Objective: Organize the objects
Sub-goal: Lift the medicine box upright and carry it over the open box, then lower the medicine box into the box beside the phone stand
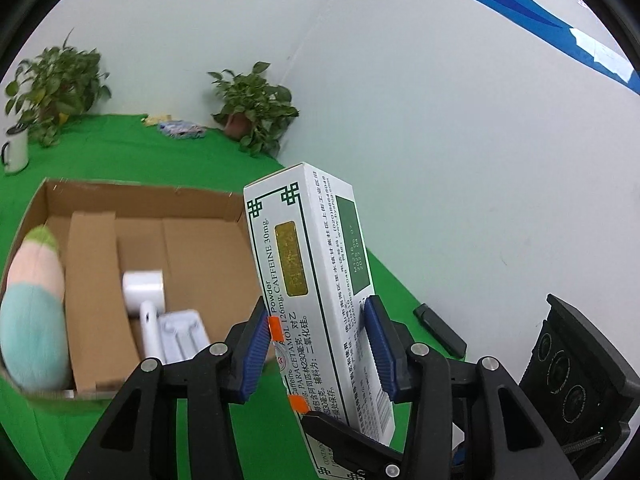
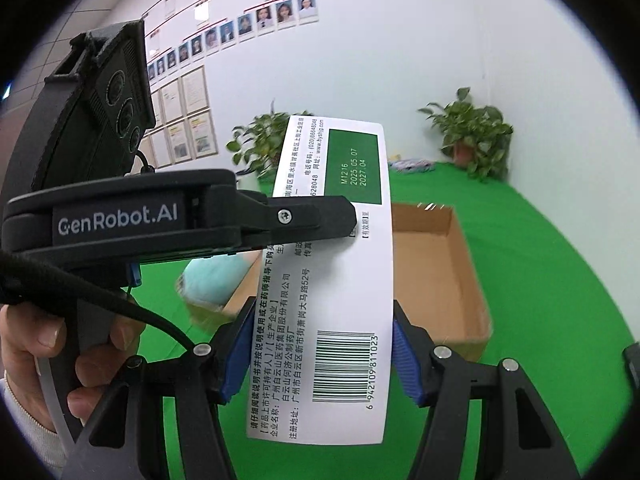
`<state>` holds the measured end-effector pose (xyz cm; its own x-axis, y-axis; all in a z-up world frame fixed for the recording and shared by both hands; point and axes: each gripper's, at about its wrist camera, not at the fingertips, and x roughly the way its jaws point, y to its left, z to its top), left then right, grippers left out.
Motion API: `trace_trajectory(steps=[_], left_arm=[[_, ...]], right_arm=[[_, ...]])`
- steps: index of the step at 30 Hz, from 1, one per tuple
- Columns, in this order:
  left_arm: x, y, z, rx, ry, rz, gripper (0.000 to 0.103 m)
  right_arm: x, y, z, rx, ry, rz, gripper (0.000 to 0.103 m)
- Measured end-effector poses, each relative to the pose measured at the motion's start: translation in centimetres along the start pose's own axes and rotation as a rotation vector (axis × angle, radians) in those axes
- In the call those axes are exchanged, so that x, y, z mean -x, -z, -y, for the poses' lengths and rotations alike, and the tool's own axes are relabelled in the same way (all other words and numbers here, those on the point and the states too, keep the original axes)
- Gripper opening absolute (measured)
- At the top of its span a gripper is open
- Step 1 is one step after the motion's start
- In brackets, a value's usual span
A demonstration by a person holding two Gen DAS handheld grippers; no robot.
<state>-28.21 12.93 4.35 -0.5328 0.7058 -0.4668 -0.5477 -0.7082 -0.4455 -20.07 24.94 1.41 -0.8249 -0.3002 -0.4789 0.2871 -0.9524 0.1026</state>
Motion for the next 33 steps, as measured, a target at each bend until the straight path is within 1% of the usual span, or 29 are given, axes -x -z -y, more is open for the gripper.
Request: trace_trajectory(steps=[5, 9, 11, 14, 16, 19, 22, 27, 29, 33], left_arm=[[-1.7, -4.3, -0.4, -0.019, 0.016, -0.003, 0.043], [-3.3, -7.2, -1.7, 0.003, 0.024, -0.017, 0.043], [-4.3, -8.1, -2.2, 0.01, 0.018, -0.031, 0.043], [-5.9, -8.6, -3.6, 0.032, 0.002, -0.061, 0.043], [-7.6, -9.0, -5.3, 0.067, 0.01, -0.091, 0.043], [-10.0, -8.9, -7.3, 0.098, -0.01, -0.133, 0.043], [-12.3, -8.1, -9.1, 0.121, -0.028, -0.176, 0.043], [-16.6, -5.3, -12.4, 0.182, -0.031, -0.263, 0.043], [-18.3, -4.3, -13.7, 0.208, -0.037, -0.299, 0.043], [-20.7, -2.5, -15.1, 0.235, -0.06, -0.362, 0.043]], right_arm=[[-1.2, -2.9, 2.3, -0.03, 0.016, 0.004, 0.06], [-3.2, -5.0, 3.6, -0.026, 0.027, -0.017, 0.06], [-4.4, -5.6, 4.1, -0.031, 0.022, -0.038, 0.06], [-6.7, -6.4, 4.8, -0.048, 0.005, -0.085, 0.06], [-8.2, -6.5, 5.2, -0.044, 0.005, -0.116, 0.06], [-10.4, -6.1, 6.0, -0.08, -0.015, -0.174, 0.06], [-12.2, -5.2, 6.8, -0.11, -0.035, -0.225, 0.06], [-14.5, -2.7, 7.7, -0.147, -0.04, -0.326, 0.06], [-15.5, -2.3, 8.4, -0.159, -0.041, -0.357, 0.06], [-17.4, -0.3, 9.3, -0.193, -0.054, -0.427, 0.06]])
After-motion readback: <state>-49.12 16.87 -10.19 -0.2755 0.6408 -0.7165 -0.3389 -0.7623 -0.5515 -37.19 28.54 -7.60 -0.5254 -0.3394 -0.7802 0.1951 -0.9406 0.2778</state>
